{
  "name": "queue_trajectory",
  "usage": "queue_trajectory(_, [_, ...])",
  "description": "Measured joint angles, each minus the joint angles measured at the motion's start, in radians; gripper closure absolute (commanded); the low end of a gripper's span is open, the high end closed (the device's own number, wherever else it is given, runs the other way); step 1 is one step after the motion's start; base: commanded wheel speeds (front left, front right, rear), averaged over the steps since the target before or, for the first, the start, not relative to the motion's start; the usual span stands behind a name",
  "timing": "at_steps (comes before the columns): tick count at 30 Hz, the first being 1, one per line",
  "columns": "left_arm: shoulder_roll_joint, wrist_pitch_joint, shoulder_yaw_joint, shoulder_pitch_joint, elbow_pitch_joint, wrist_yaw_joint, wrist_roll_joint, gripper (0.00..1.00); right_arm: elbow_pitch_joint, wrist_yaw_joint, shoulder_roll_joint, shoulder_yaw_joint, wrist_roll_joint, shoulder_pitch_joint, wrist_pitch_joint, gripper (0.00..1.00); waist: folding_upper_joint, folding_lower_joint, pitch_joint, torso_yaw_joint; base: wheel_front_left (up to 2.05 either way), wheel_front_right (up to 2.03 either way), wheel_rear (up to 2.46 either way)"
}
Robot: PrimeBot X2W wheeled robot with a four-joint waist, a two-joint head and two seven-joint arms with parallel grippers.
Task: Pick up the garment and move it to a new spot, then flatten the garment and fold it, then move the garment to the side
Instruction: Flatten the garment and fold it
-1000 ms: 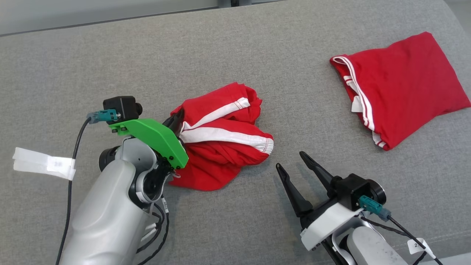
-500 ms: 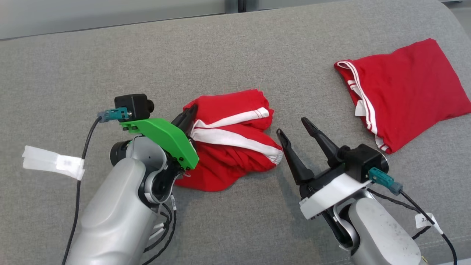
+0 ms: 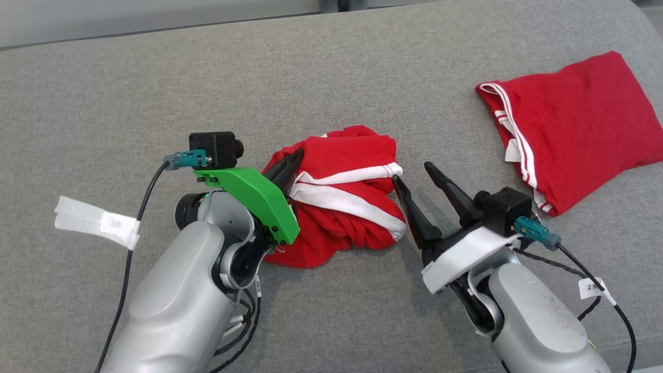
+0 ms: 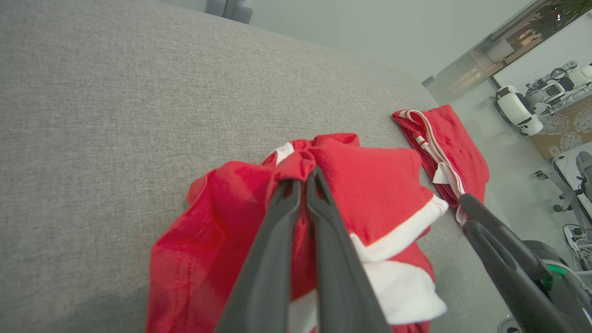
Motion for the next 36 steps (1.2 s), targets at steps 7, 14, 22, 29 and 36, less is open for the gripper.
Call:
queue_trajectory(7, [-0.002, 0.0, -0.005, -0.002, 0.001, -0.007, 0.0, 1.0, 0.07, 0.0, -0.001, 0.008, 0.042, -0.056, 0.0, 0.23, 0.0, 0.0, 0.014, 0.029, 0.0, 0.0, 0.0])
queue_trajectory(14, [-0.003, -0.003, -0.007, -0.003, 0.001, -0.009, -0.011, 1.0, 0.098, 0.0, -0.002, 0.044, 0.044, -0.098, 0.0, 0.21, 0.0, 0.0, 0.019, 0.048, 0.0, 0.0, 0.0])
queue_trajectory(22, [-0.003, -0.011, -0.008, -0.003, 0.004, -0.009, -0.018, 1.0, 0.119, 0.001, -0.003, 0.064, 0.049, -0.125, 0.0, 0.25, 0.0, 0.0, 0.018, 0.052, 0.0, 0.0, 0.0])
queue_trajectory(29, [-0.004, -0.012, -0.013, -0.006, 0.007, -0.013, -0.024, 1.0, 0.142, 0.001, -0.003, 0.091, 0.058, -0.136, 0.0, 0.31, 0.0, 0.0, 0.016, 0.052, 0.0, 0.0, 0.0])
queue_trajectory(36, [-0.004, -0.02, -0.023, -0.006, 0.008, -0.016, -0.027, 1.0, 0.164, 0.009, -0.003, 0.119, 0.067, -0.146, 0.0, 0.54, 0.0, 0.0, 0.014, 0.053, 0.0, 0.0, 0.0])
